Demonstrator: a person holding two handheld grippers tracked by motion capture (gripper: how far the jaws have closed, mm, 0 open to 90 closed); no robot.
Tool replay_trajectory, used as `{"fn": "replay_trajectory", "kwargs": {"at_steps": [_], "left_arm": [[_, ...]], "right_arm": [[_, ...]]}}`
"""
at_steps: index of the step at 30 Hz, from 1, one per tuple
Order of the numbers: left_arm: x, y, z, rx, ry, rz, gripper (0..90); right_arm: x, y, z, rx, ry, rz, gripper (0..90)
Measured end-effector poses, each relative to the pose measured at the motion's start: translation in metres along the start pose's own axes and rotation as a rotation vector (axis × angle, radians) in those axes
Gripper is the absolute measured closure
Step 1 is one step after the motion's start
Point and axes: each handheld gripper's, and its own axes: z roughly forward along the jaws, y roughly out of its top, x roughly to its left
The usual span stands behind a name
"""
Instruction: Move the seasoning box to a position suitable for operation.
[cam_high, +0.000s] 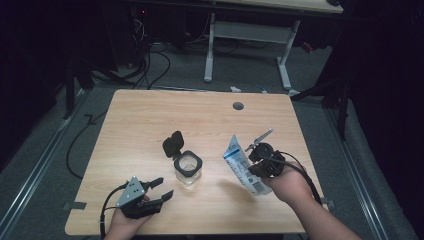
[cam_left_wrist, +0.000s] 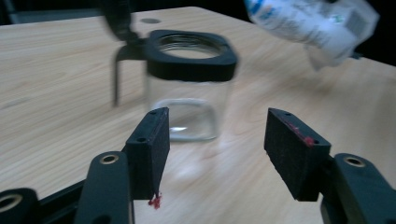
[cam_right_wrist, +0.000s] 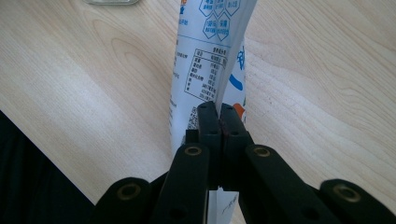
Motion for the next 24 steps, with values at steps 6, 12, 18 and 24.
{"fn": "replay_trajectory", "kwargs": {"at_steps": [6, 12, 18, 24], "left_arm": [[-0.028, 0.005, 0.026, 0.009, -0.082, 0.03, 34.7], [-0.051, 0.01, 0.051, 0.013, -0.136, 0.077, 29.5], [-0.066, 0.015, 0.08, 0.014, -0.159, 0.084, 23.1], [-0.076, 0.017, 0.104, 0.026, -0.16, 0.087, 22.3]], "right_arm": [[0.006, 0.006, -0.005, -0.012, 0.005, -0.01, 90.0], [0.013, 0.013, -0.006, -0.014, 0.018, -0.027, 90.0], [0.019, 0.02, -0.005, -0.005, 0.029, -0.046, 90.0], [0.025, 0.027, -0.003, -0.008, 0.039, -0.067, 90.0]]}}
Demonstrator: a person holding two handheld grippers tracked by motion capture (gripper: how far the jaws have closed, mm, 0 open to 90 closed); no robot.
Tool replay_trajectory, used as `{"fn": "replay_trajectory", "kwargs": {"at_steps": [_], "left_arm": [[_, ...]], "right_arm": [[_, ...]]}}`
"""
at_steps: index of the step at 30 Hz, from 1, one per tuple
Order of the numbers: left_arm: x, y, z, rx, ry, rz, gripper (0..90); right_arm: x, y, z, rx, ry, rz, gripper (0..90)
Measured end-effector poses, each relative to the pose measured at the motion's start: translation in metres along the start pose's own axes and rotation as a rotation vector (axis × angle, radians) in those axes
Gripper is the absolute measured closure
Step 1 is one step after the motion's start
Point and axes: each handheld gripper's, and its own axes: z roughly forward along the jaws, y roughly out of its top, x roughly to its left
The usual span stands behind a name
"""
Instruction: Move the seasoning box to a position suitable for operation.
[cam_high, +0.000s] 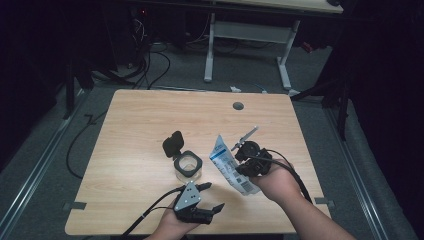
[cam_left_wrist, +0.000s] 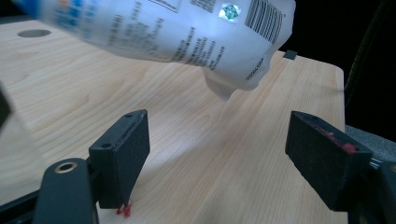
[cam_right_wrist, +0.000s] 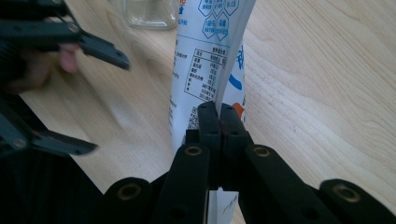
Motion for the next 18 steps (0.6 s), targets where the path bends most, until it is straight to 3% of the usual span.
{"fn": "replay_trajectory", "kwargs": {"at_steps": [4, 12, 18], "left_arm": [[-0.003, 0.003, 0.011, 0.007, 0.007, 0.015, 21.8], [0.0, 0.01, 0.026, 0.036, 0.001, -0.046, 22.1], [0.002, 0.012, 0.034, 0.039, 0.012, -0.054, 21.6]], "right_arm": [[0.004, 0.004, 0.001, -0.004, 0.004, -0.012, 90.0], [0.014, 0.013, 0.002, -0.016, 0.018, -0.031, 90.0], [0.021, 0.021, -0.001, -0.023, 0.019, -0.039, 90.0]]}}
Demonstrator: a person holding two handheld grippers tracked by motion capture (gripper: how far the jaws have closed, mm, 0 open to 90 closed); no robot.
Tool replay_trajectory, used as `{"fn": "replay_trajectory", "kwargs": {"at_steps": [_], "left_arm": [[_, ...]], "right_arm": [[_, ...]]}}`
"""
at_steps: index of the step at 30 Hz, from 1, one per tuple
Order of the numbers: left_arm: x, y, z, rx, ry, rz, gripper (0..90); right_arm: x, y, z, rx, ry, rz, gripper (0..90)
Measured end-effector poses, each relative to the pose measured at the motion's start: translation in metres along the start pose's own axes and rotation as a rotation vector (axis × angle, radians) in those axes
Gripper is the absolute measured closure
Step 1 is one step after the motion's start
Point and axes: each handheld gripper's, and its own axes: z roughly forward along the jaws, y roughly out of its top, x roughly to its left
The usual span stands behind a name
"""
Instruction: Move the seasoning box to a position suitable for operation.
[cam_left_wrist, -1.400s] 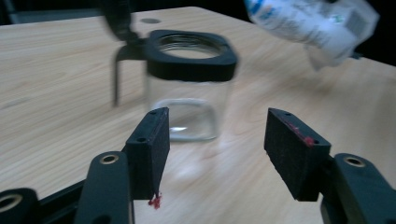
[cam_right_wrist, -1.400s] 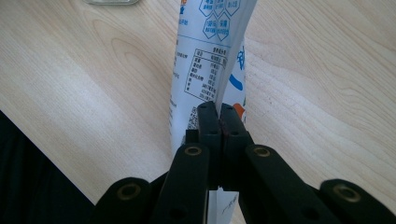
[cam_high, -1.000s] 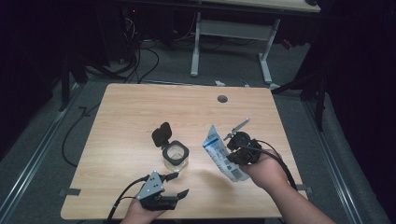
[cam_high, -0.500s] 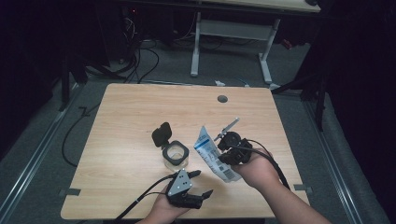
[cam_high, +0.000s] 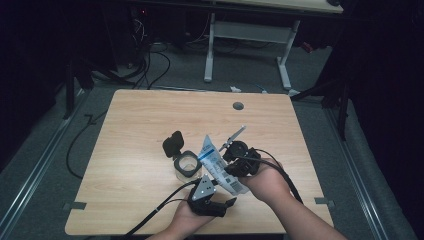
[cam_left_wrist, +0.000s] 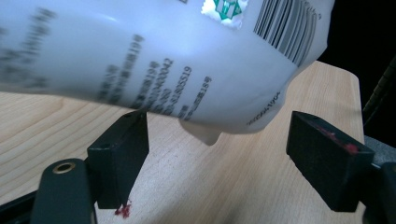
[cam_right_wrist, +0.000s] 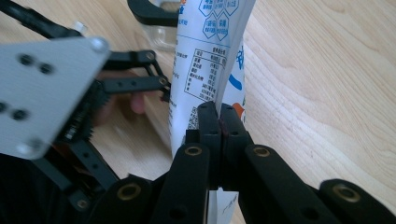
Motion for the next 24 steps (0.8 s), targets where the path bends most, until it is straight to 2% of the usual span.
{"fn": "replay_trajectory", "kwargs": {"at_steps": [4, 9, 16, 24], "left_arm": [[-0.001, 0.002, 0.002, -0.011, 0.009, 0.006, 22.8], [-0.002, 0.004, -0.001, -0.024, 0.02, 0.02, 32.9], [-0.002, 0.004, -0.005, -0.026, 0.037, 0.028, 41.0], [-0.005, 0.001, -0.015, -0.029, 0.061, 0.039, 44.4]], "right_arm": [[0.003, 0.004, 0.001, -0.008, 0.008, -0.007, 90.0], [0.005, 0.006, 0.002, -0.007, 0.012, -0.013, 90.0], [0.005, 0.008, 0.001, -0.005, 0.005, -0.018, 90.0], [0.006, 0.01, 0.003, -0.005, 0.027, -0.014, 90.0]]}}
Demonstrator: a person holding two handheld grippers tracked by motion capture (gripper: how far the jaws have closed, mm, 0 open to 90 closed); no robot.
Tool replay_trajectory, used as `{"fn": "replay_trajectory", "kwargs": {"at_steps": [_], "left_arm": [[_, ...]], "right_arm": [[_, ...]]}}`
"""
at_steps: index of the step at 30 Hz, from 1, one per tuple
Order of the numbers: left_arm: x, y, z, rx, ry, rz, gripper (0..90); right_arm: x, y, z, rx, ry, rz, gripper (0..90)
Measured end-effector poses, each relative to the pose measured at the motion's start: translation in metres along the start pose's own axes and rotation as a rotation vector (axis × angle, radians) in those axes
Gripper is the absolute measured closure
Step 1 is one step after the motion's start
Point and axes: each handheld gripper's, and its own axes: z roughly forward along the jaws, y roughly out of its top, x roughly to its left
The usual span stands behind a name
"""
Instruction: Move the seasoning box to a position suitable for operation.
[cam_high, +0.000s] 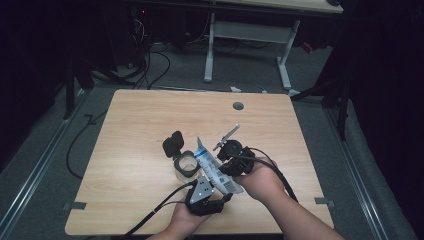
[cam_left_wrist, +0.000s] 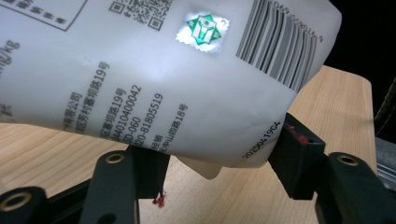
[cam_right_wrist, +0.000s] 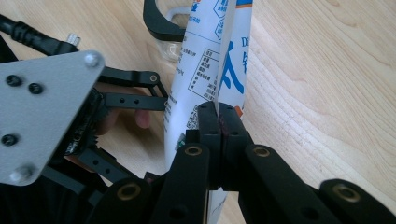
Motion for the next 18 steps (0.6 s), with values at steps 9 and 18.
{"fn": "replay_trajectory", "kwargs": {"at_steps": [9, 18], "left_arm": [[-0.002, -0.002, -0.01, -0.005, 0.018, -0.006, 44.8], [0.0, -0.002, -0.015, -0.019, 0.035, -0.018, 44.7]], "right_arm": [[0.004, 0.007, 0.002, 0.013, 0.015, -0.014, 90.0], [0.007, 0.016, 0.003, 0.025, 0.012, -0.033, 90.0]]}}
